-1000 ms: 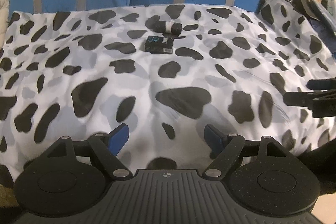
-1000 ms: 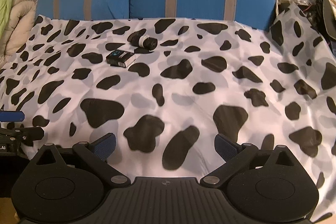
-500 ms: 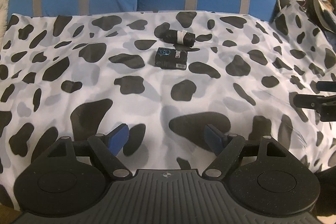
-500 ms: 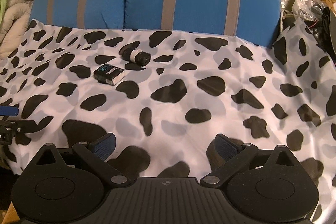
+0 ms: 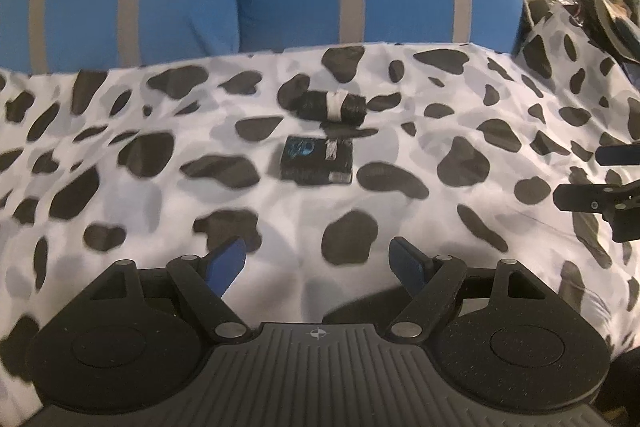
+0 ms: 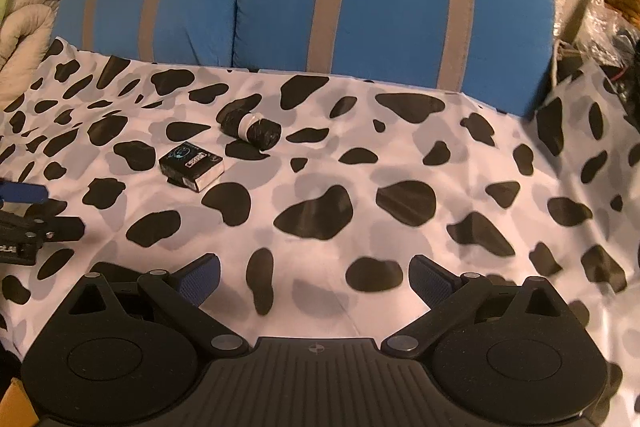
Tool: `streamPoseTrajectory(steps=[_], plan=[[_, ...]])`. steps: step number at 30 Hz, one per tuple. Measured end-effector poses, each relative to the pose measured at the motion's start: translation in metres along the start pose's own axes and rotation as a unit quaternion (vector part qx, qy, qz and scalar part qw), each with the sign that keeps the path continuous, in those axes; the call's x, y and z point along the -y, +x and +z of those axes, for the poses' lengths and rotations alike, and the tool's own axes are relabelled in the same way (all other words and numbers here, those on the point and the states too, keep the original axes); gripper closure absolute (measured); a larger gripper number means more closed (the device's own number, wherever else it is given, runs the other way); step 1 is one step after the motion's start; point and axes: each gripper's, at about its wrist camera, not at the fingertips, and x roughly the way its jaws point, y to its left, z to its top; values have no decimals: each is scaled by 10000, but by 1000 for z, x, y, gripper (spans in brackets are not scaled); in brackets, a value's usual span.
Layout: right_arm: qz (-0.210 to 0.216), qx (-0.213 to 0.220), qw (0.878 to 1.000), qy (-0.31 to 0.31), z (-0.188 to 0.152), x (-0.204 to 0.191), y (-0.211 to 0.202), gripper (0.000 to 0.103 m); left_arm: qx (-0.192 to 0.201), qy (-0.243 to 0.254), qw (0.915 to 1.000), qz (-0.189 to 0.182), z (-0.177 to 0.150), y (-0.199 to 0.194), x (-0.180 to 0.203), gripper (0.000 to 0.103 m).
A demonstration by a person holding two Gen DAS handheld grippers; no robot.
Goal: Organize soft objects
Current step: 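Move both tools back toward the black box and bag roll on the bed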
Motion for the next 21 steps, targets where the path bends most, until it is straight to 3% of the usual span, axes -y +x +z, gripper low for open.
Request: streamPoseTrajectory(steps=[9,21], plan=[[83,0,9999,-138,17,5,24,0,191,473,9987,28,20,45,6,22],[106,-179,9997,-119,31,14,54,0,76,386,9992,-70,45,111,-5,22]])
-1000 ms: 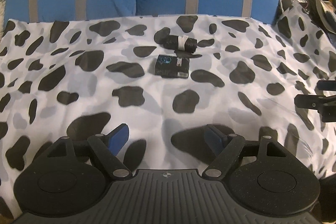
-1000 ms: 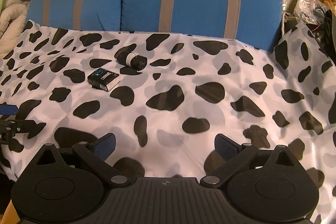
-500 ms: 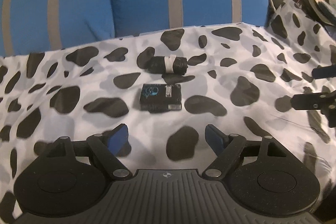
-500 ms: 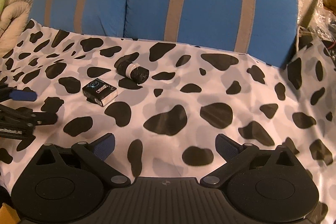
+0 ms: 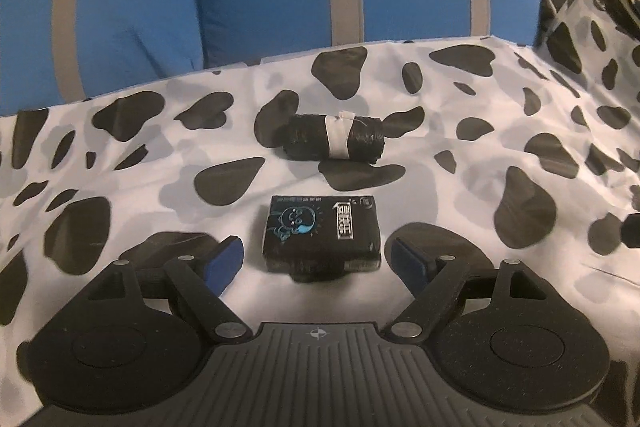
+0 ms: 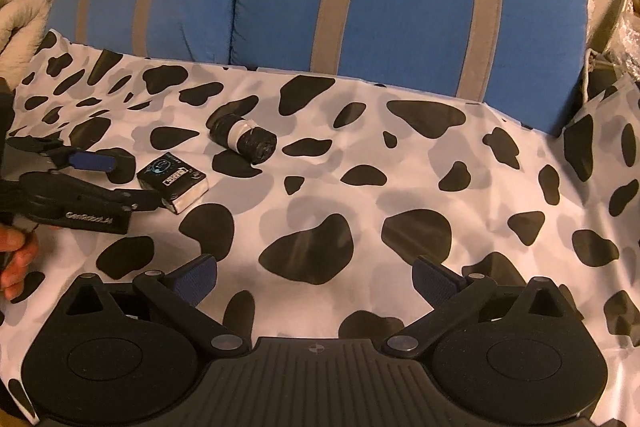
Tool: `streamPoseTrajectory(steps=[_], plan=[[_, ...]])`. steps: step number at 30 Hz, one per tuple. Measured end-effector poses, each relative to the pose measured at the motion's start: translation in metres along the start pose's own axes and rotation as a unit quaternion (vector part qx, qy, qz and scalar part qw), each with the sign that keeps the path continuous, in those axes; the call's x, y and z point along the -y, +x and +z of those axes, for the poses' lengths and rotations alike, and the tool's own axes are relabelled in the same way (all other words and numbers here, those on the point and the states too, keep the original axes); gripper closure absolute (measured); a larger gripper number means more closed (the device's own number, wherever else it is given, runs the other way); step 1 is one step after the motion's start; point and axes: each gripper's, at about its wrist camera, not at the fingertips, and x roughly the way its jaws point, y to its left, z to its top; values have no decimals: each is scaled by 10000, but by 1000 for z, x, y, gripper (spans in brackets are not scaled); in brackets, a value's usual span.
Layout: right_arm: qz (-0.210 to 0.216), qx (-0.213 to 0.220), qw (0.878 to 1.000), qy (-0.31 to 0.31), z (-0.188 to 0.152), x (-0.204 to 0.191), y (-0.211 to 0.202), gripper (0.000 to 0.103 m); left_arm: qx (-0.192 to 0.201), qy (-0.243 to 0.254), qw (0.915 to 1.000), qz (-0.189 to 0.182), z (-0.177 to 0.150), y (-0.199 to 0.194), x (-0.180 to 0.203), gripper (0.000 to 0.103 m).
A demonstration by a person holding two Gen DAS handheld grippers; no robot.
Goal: Organize soft objects
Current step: 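Move both tools back toward the black box and bag roll on the bed, then lower the left tool onto the black tissue box and close it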
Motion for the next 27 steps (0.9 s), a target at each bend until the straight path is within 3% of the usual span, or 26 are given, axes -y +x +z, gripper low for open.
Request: streamPoseTrajectory(steps=[12,15,16,20,27], plan=[[93,-30,9999,-69,9,-2,13,0,-356,4,9994,-50,4,37,0,22],[122,-25,9999,-105,10,-4,14,0,-341,-27,9994,-42,3,37,0,25],[130,-26,9998,-116,10,-4,14,0,-324,-19,9995,-65,2,36,1,32],[137,-31,9998,-142,10,-6,16,0,-319,-114,9991,-253,3,32,0,33],[128,7,9996,-263,10,-12,22,0,-272,-78,9993,-223,6,22,0,33]])
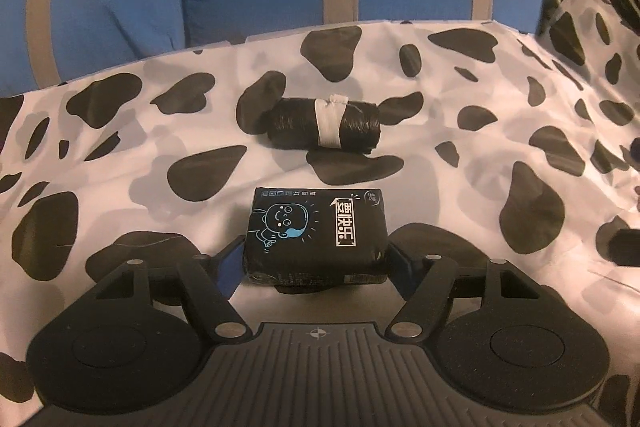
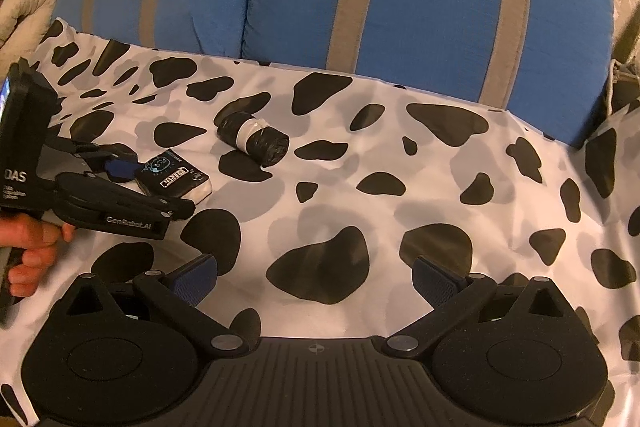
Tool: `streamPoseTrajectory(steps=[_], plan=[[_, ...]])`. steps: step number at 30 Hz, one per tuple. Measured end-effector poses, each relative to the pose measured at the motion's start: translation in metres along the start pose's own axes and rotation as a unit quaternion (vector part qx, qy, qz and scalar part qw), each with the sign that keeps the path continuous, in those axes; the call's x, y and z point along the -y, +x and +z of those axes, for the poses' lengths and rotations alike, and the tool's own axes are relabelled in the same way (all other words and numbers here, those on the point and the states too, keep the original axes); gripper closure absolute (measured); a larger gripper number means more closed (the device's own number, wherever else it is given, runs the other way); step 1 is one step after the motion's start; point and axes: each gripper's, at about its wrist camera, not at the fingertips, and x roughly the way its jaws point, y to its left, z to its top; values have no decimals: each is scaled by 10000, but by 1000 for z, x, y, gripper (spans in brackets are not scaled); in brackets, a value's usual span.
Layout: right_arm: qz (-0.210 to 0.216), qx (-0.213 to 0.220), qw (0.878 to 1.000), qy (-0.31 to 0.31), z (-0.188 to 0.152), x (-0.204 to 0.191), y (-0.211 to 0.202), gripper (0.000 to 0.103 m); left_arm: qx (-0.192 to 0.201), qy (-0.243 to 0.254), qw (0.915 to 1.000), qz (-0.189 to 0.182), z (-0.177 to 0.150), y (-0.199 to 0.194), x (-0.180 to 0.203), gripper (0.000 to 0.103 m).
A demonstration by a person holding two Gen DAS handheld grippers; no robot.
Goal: Organize soft objects
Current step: 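Lower the left tool onto the black tissue box and close it, then close the right tool on the black bag roll while the left tool holds the tissue box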
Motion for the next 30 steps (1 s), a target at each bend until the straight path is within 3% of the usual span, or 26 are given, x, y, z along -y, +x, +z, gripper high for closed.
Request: streamPoseTrajectory(steps=[11,30], plan=[[135,133,9993,-314,10,-24,26,0,33,12,9999,-164,3,-23,-2,33],[306,341,9987,-232,45,-51,102,0,-275,-157,9994,-105,-14,-64,-47,33]])
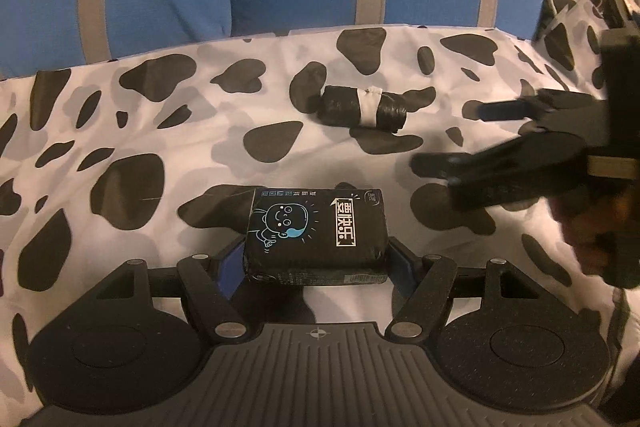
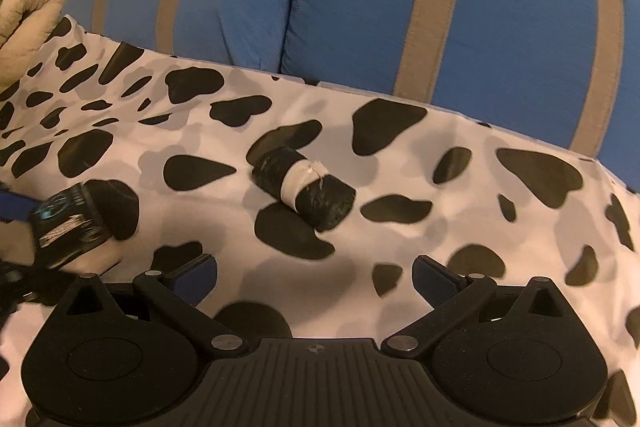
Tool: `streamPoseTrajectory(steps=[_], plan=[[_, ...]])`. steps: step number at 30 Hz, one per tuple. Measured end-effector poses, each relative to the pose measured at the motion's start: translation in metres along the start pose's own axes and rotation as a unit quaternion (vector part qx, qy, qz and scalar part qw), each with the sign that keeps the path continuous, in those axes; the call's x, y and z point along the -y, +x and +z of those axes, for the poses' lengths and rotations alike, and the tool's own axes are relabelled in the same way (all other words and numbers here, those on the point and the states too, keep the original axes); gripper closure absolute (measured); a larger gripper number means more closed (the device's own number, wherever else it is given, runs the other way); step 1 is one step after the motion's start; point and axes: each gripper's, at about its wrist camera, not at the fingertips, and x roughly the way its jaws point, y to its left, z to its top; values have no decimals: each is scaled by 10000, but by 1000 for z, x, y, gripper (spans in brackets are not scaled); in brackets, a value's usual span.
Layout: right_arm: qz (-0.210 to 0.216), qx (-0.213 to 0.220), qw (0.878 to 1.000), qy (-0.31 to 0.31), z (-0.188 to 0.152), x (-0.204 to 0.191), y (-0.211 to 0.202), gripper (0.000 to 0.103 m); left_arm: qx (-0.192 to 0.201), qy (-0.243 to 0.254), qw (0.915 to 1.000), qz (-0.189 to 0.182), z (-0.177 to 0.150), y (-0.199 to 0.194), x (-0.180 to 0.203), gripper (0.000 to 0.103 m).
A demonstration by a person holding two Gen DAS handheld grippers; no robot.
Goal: Organize soft objects
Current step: 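Close the right tool on the black bag roll while the left tool holds the tissue box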
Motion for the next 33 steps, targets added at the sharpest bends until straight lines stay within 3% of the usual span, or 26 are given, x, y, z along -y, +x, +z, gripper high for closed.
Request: streamPoseTrajectory(steps=[22,27,28,29,33], plan=[[-151,249,9988,-387,23,1,85,1,80,27,9998,-202,8,-24,-6,33],[-102,224,9987,-443,25,1,91,13,64,60,9998,-204,8,-23,-3,33],[-62,174,9989,-426,25,2,91,22,58,75,9997,-211,8,-22,-3,33],[79,103,9992,-389,25,3,92,39,52,92,9997,-208,8,-21,-2,33],[173,37,9986,-500,25,-3,84,45,36,137,9998,-172,8,-19,0,33]])
